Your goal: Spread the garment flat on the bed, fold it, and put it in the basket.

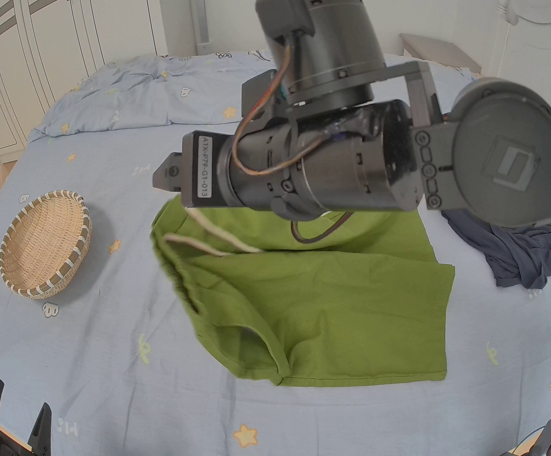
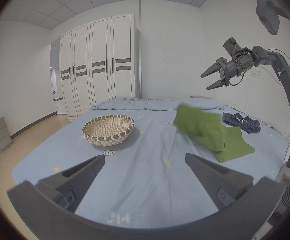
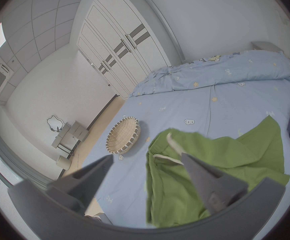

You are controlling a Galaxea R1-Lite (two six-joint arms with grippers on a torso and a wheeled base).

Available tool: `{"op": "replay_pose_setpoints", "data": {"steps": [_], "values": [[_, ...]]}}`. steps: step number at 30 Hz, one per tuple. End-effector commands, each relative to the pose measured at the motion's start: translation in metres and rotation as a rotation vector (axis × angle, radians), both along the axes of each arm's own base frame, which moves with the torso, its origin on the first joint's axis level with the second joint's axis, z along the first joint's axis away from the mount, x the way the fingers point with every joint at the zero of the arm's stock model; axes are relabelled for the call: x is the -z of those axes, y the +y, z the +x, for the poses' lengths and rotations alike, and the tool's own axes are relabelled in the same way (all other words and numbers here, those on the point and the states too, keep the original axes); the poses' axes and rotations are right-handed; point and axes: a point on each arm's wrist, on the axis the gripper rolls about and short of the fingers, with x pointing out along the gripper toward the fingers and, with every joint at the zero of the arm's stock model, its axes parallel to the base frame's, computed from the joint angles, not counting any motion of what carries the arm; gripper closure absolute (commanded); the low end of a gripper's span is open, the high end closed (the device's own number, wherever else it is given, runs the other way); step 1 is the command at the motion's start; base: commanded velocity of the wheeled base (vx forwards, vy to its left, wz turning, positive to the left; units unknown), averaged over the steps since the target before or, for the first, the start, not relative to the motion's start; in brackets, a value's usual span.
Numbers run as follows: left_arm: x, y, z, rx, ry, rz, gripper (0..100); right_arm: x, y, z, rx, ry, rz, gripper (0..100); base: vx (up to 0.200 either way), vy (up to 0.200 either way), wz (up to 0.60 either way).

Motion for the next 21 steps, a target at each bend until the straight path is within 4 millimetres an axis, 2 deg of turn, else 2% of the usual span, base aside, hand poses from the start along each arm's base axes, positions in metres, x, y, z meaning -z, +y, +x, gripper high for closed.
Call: {"op": "replay_pose_setpoints", "data": {"steps": [1,6,10,14,15,16,17,18,19,20,21], "values": [[0.005,0.000,0.000,-0.001,0.007,0.000,0,0.009,0.006,0.003,0.003,0.017,-0.013,0,0.000,0.000,0.00],[0.005,0.000,0.000,-0.001,0.007,0.000,0,0.004,0.001,0.003,0.023,0.034,0.012,0,0.000,0.000,0.00],[0.005,0.000,0.000,-0.001,0.007,0.001,0,-0.015,-0.018,-0.003,0.048,0.056,0.039,0,0.000,0.000,0.00],[0.005,0.000,0.000,0.002,0.007,0.001,0,-0.032,-0.058,-0.010,0.105,0.088,0.066,0,0.000,0.000,0.00],[0.005,0.000,0.000,0.002,0.007,0.001,0,-0.032,-0.062,-0.010,0.111,0.091,0.068,0,0.000,0.000,0.00],[0.005,0.000,0.000,0.002,0.007,0.003,0,-0.034,-0.087,-0.012,0.140,0.110,0.074,0,0.000,0.000,0.00],[0.005,0.000,0.000,0.005,0.007,0.004,0,-0.033,-0.100,-0.013,0.151,0.121,0.072,0,0.000,0.000,0.00],[0.005,0.000,0.000,0.005,0.007,0.004,0,-0.033,-0.100,-0.013,0.151,0.121,0.072,0,0.000,0.000,0.00],[0.005,0.000,0.000,0.004,0.007,0.004,0,-0.032,-0.129,-0.017,0.172,0.133,0.089,0,0.000,0.000,0.00],[0.005,0.000,0.000,0.005,0.007,0.004,0,-0.032,-0.148,-0.022,0.177,0.133,0.110,0,0.000,0.000,0.00],[0.005,0.000,0.000,0.004,0.008,0.006,0,-0.031,-0.155,-0.024,0.176,0.134,0.119,0,0.000,0.000,0.00]]}}
